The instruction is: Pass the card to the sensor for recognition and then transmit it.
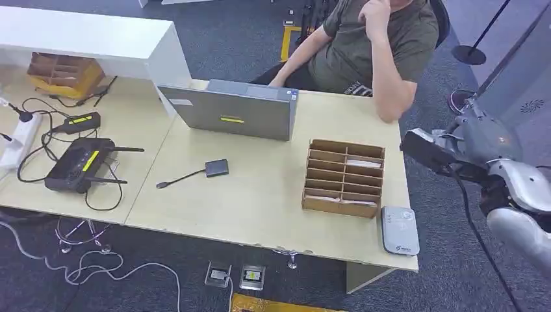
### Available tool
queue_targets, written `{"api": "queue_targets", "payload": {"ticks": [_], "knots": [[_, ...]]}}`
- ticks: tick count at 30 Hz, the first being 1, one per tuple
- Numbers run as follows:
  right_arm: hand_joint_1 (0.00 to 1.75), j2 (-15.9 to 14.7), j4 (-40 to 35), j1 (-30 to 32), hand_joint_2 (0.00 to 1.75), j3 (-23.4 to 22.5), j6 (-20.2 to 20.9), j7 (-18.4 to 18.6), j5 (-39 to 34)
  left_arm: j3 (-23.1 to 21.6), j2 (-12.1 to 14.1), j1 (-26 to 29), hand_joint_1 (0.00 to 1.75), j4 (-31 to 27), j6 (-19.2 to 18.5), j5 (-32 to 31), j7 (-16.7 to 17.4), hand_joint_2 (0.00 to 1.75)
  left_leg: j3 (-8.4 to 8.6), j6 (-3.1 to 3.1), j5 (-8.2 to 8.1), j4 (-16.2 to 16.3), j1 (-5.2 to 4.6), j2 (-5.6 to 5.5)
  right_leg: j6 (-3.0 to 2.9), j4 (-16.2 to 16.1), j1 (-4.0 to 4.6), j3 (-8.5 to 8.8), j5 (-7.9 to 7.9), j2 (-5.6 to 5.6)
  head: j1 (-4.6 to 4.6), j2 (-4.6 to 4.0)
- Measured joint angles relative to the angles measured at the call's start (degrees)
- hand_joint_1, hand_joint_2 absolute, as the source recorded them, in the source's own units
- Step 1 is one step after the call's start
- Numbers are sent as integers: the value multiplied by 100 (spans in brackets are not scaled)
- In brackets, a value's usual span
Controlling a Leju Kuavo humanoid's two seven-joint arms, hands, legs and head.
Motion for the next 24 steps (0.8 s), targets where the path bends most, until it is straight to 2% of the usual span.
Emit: {"api": "queue_targets", "payload": {"ticks": [4,8,18,24], "knots": [[175,-44,-234,285,175,85,30,22,-57,0,24,-1,0,0,0,0,0,0,0,0,0,0,0,0,0,0,0,0,0,0,-2,0],[175,-44,-496,561,175,166,-129,17,-197,0,31,0,0,0,-2,2,13,0,0,0,0,-1,1,0,0,1,1,0,0,1,0,0],[175,-46,-728,702,175,275,-208,20,-295,0,39,-1,0,0,7,-8,26,0,1,0,0,-1,1,1,0,0,0,1,0,0,0,0],[175,-46,-870,976,175,404,-514,55,-435,-2,44,-1,0,0,-9,-26,26,0,1,0,-1,-1,1,1,0,0,1,0,0,2,-2,0]]}}
